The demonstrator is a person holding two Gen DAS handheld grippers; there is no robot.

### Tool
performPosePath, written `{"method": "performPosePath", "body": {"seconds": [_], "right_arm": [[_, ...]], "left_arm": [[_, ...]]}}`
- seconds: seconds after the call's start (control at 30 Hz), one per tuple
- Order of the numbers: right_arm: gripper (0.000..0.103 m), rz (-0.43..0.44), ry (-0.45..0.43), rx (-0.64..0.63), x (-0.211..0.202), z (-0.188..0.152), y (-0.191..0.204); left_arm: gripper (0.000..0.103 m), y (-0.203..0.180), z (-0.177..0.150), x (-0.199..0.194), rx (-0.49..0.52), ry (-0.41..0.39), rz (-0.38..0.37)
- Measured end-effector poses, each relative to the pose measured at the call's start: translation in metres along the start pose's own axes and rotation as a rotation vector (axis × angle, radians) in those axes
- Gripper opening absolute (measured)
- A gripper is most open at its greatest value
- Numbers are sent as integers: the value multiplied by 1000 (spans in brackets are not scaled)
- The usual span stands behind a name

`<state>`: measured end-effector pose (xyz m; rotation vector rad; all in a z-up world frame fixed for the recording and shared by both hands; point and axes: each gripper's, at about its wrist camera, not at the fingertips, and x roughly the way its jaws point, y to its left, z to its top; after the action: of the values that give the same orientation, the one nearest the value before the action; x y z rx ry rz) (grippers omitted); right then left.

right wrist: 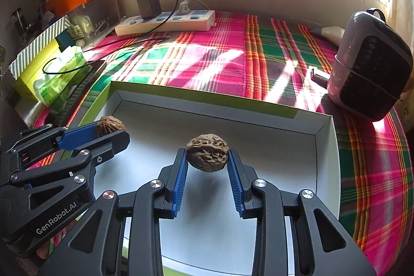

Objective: Organize objects
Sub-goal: 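Carry both walnuts over the white box with both grippers, then lower both walnuts into the box and open both grippers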

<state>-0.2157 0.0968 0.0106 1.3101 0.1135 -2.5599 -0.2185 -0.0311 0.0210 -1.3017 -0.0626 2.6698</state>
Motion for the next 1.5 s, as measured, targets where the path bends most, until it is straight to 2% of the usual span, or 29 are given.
{"method": "performPosePath", "body": {"seconds": [0.67,0.93,1.5], "right_arm": [[33,11,17,16,6,0,0],[47,7,19,25,4,-3,-1],[50,7,-15,38,-19,-12,-3]], "left_arm": [[27,-4,0,2,21,7,11],[30,-4,-1,-1,19,6,21],[33,-4,-15,-27,0,-21,38]]}}
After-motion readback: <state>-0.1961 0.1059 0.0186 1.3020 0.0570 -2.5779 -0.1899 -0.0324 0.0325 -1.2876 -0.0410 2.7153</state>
